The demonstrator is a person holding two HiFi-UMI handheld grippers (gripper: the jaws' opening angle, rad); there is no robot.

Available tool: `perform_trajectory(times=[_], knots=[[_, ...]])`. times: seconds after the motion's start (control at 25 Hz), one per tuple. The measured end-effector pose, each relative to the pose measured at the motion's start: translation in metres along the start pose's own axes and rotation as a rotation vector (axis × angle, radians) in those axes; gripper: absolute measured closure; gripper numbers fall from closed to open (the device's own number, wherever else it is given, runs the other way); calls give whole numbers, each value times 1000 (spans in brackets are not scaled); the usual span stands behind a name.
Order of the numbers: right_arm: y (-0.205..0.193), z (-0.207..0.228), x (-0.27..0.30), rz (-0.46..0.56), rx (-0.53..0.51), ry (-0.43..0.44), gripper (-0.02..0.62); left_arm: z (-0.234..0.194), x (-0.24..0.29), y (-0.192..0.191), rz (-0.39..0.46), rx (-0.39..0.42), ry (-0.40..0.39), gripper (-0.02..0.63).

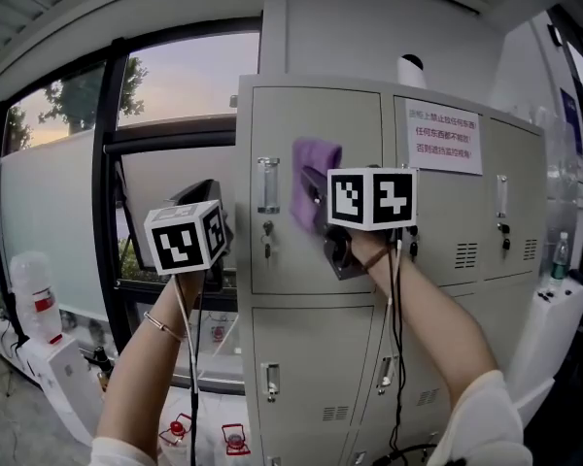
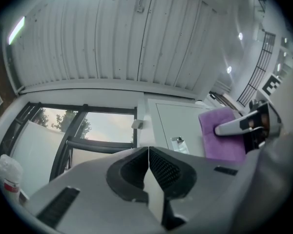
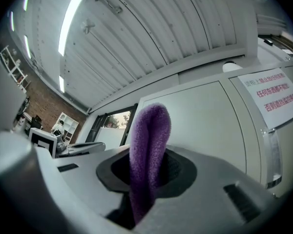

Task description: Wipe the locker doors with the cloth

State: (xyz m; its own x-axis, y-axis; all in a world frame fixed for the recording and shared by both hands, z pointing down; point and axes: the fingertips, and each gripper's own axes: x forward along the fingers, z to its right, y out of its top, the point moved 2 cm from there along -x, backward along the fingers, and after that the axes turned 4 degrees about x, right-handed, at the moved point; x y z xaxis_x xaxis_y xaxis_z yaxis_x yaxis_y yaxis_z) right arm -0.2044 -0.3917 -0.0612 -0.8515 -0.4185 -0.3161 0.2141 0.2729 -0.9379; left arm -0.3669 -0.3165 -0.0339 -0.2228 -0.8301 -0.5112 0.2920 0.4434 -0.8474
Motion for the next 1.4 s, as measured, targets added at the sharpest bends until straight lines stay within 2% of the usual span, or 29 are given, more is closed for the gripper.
perform_trajectory(times=[0.28, 0.56, 0.8, 0.96, 1.08, 1.24, 1.4], knots=[[47, -17, 32, 35, 2, -3, 526, -3, 11, 22, 26, 52, -39, 597], [77, -35, 68, 17, -18, -1, 526, -16, 19, 34, 36, 118, -47, 597], [87, -39, 86, 8, 28, 21, 526, -29, 24, 43, 64, 95, -47, 597], [86, -38, 95, 4, 48, 28, 526, -28, 28, 32, 43, 68, -63, 597], [88, -35, 101, -8, 36, 24, 526, -24, 32, 29, 37, 63, -66, 597], [88, -28, 107, -40, -8, 16, 526, -16, 33, 33, 54, 4, -87, 597], [88, -17, 107, -61, -18, 11, 526, -8, 35, 38, 56, 25, -87, 597]])
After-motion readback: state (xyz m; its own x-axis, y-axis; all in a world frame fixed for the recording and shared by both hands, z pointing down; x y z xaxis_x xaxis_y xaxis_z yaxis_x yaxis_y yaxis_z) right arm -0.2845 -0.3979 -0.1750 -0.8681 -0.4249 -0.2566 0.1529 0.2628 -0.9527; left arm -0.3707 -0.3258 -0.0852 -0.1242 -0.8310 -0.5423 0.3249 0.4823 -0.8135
